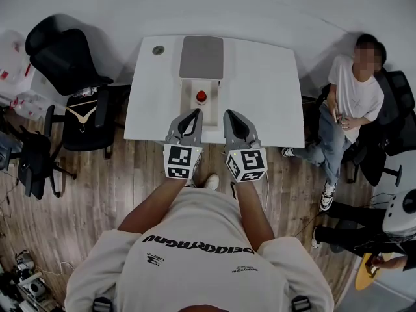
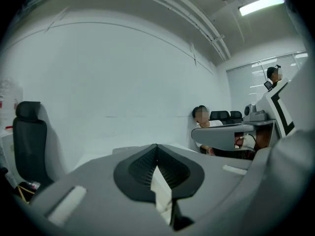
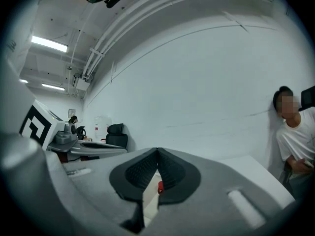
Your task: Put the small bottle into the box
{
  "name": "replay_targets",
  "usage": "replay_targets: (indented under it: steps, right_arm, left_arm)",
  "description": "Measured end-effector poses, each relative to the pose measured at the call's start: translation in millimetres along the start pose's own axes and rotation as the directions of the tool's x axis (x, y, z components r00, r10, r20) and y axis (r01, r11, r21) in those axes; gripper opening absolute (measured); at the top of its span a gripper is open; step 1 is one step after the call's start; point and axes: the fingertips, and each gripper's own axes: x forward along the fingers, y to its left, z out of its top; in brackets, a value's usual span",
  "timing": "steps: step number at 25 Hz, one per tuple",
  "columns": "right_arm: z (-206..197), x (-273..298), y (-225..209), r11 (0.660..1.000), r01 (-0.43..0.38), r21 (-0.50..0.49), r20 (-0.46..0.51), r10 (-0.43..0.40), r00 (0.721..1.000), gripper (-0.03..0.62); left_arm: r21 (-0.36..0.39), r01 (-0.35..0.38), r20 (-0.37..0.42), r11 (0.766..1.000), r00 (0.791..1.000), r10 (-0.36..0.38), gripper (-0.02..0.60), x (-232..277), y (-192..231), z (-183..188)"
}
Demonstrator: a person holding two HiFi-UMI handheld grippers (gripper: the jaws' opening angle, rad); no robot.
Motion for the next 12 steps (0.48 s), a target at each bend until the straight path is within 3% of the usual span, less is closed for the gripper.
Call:
replay_targets:
  steps: [12]
  right_arm:
    - [-0.4, 7.1, 2.6, 0.999, -0.04, -0.032, -0.01, 0.039, 0.999, 0.0]
  left_arm:
    - [0.029, 0.049, 0.013, 0.998, 0.999, -0.05, 0.003, 3.2, 2.8, 1.0]
